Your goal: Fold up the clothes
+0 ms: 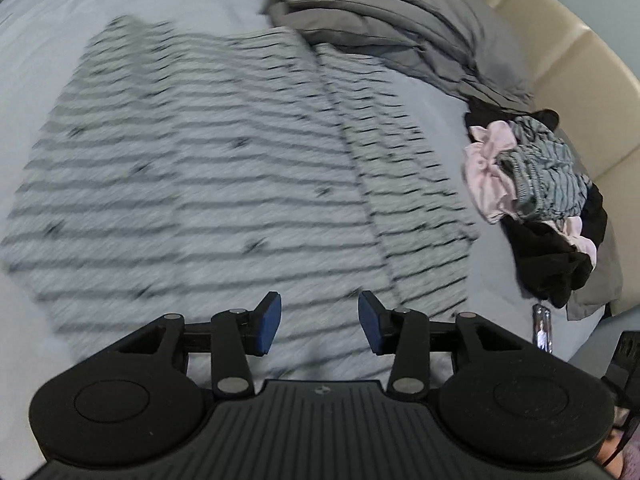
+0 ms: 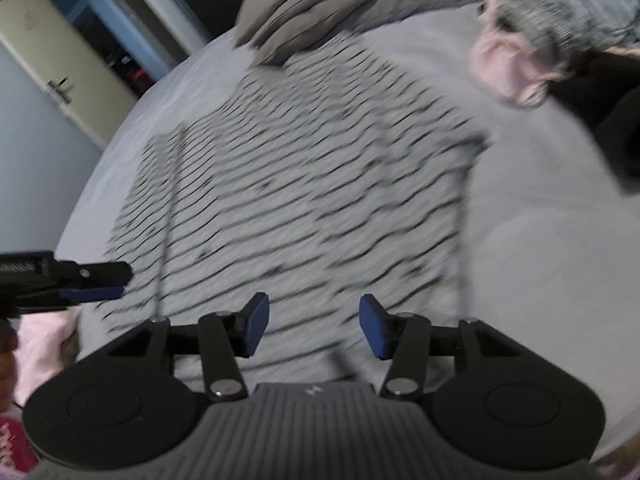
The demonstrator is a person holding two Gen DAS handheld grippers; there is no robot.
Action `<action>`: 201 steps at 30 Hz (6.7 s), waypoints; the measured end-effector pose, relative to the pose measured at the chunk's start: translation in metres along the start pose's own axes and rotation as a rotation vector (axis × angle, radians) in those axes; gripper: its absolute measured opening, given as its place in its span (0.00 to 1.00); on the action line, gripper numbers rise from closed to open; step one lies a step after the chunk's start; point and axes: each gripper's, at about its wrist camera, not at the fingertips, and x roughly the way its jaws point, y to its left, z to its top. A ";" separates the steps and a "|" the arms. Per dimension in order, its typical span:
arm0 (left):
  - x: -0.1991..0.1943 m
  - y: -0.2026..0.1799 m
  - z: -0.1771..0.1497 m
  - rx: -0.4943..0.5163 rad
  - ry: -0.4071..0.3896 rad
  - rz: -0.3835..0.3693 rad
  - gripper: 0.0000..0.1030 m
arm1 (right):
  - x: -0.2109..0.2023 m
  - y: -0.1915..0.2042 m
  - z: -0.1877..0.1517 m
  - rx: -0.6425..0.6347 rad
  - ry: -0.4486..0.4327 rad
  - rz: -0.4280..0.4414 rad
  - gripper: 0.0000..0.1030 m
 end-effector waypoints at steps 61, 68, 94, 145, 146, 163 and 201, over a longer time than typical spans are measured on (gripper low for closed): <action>0.350 -0.144 0.307 0.219 -0.024 0.260 0.05 | 0.078 -0.139 0.099 0.356 -0.124 0.024 0.13; 0.312 -0.133 0.324 0.214 -0.055 0.208 0.04 | 0.056 -0.111 0.105 0.317 -0.180 0.111 0.12; 0.209 0.061 0.311 0.090 -0.084 0.169 0.04 | 0.106 0.041 0.077 -0.011 0.087 0.436 0.11; -0.033 0.353 0.154 -0.197 -0.183 0.151 0.49 | 0.177 0.347 -0.090 -1.087 -0.035 0.226 0.38; -0.027 0.357 0.154 -0.204 -0.183 0.142 0.49 | 0.184 0.348 -0.091 -1.099 -0.032 0.216 0.37; 0.061 0.376 0.207 -0.371 -0.254 -0.056 0.61 | 0.188 0.331 -0.058 -0.971 -0.022 0.275 0.11; 0.162 0.122 0.280 0.118 -0.226 0.138 0.05 | 0.074 0.136 0.034 -0.142 -0.068 0.262 0.10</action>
